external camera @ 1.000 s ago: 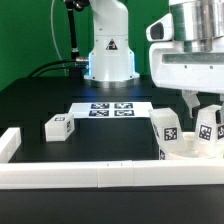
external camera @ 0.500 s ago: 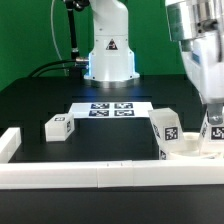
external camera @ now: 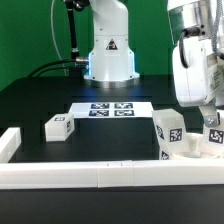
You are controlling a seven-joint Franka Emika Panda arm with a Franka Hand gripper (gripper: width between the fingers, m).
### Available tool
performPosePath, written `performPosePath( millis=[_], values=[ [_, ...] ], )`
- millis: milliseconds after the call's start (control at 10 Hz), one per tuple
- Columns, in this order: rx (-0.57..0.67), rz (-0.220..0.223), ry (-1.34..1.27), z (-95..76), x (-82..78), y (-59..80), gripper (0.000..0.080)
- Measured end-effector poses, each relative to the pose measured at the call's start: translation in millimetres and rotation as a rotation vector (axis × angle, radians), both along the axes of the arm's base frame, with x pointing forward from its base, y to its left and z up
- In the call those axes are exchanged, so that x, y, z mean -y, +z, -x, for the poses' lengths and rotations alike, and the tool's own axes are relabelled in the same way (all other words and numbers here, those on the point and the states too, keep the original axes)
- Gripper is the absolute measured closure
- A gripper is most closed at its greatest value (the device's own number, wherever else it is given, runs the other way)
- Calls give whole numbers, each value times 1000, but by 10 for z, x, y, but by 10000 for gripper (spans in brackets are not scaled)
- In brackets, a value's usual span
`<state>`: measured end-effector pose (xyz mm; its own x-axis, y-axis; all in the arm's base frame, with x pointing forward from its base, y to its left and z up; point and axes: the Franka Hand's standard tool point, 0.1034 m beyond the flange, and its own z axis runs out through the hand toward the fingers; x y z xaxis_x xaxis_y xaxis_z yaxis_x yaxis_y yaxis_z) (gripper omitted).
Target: Assemble stool
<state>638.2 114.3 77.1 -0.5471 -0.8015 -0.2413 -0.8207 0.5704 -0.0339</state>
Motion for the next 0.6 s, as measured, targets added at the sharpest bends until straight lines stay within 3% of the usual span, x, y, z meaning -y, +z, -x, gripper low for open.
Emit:
performPosePath(
  millis=[300, 600],
  values=[
    [50, -24, -157, 4, -46, 3, 462],
    [124, 10, -203, 5, -118, 0, 462]
  ],
)
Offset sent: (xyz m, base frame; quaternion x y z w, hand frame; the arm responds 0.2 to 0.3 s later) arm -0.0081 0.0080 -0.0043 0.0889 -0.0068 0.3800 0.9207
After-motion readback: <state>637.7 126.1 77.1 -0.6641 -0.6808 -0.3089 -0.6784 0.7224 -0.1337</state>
